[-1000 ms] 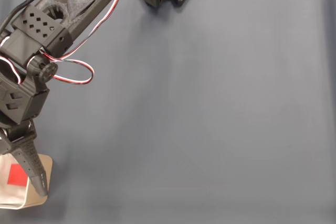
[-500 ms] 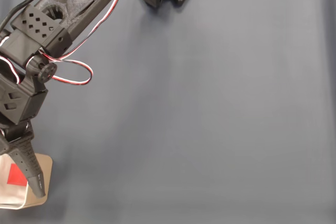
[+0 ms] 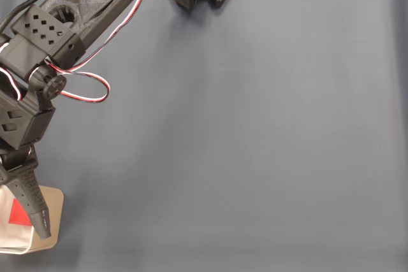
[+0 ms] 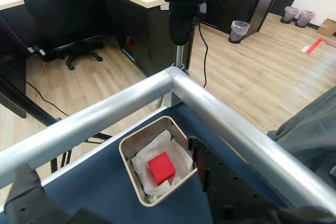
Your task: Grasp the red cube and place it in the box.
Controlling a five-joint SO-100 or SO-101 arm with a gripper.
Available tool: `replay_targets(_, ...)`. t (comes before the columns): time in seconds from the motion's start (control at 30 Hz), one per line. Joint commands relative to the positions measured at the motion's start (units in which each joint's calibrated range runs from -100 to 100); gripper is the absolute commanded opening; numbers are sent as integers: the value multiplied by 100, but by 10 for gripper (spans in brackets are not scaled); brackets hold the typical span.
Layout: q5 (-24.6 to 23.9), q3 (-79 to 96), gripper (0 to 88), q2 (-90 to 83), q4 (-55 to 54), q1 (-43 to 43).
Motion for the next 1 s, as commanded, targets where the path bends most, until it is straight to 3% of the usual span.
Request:
replay_targets(0.0,-83,-296,592,-149,-207,58)
replay_targets(0.17,-88,-269,556,-157,-207,58)
replay_targets(0.33,10,23,203,-331,-412,-48)
replay_targets(0.47,68,415,10,-833,-371,-396)
replay_targets(0.67,54,1620,0,-2454,186,-1320)
replay_targets(0.97,68,6236,0,-6024,-396,-2761)
